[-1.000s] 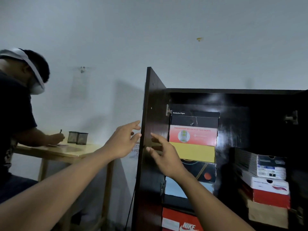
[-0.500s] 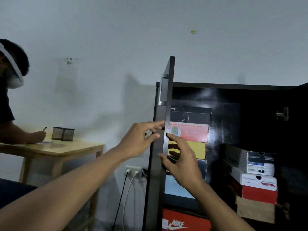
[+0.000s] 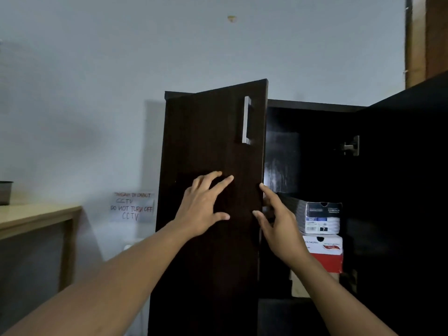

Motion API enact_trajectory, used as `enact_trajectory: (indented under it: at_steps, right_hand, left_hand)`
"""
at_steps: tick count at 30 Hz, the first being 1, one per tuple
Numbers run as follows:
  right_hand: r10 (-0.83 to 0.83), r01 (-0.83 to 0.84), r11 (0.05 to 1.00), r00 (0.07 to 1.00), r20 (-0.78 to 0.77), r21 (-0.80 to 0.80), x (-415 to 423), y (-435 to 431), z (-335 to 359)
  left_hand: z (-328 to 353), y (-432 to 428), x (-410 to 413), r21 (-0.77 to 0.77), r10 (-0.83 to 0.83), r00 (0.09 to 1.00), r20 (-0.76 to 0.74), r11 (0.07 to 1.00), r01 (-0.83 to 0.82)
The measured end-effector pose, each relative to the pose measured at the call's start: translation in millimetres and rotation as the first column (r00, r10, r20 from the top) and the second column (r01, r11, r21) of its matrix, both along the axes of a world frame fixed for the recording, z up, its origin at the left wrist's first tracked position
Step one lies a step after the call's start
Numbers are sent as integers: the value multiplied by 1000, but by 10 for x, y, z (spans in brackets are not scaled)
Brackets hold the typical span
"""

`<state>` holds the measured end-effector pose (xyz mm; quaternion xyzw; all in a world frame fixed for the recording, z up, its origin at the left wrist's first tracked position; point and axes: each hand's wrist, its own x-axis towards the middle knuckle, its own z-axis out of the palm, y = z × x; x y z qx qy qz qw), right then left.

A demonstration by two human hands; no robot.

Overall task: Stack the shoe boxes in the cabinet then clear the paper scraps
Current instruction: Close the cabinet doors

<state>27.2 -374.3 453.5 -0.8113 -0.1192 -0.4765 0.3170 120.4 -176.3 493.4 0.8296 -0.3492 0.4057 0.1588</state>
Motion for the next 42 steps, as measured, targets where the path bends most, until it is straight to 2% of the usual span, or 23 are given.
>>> enact_trajectory:
  at_steps: [3,7,13,19,27,31,35,38,42]
  right_hand:
    - [-72,73,997,997,-24,28,223,-123,-19]
    - [-46,52,997,994,-95,61,475,-233,-13]
    - [-10,21,999,957,-289,33,881,-453,-115]
    - [-86,94,995,958,-272,19,1300,-579,-145]
    - [-61,71,997,953,-297,23,1363,-619,-107]
    - [-61,68,998,931,-360,7,1025,-634,-24]
    - [-121,130,991,941,-316,10,310,-830,-53]
    - [-191,205,979,941,-278,21,-390,-1104,-112]
    - [-368,383,920,917,-154,87,-1270,-1496,-131]
  left_hand:
    - [-109,-89,225,27,55,998,-11,998,-54]
    - [-152,-168,433,57,90,996,-26,994,-89]
    - [-347,-128,830,246,253,965,66,933,-261]
    - [-490,-187,1053,240,301,945,131,915,-325]
    - [-453,-233,1057,275,329,936,126,895,-352]
    - [-266,-292,844,257,261,964,-44,936,-242]
    - [-79,-519,460,162,166,967,-194,977,-136]
    - [-68,-913,-4,94,-29,982,-188,994,47]
    - [27,-1596,-770,21,-302,949,-92,952,305]
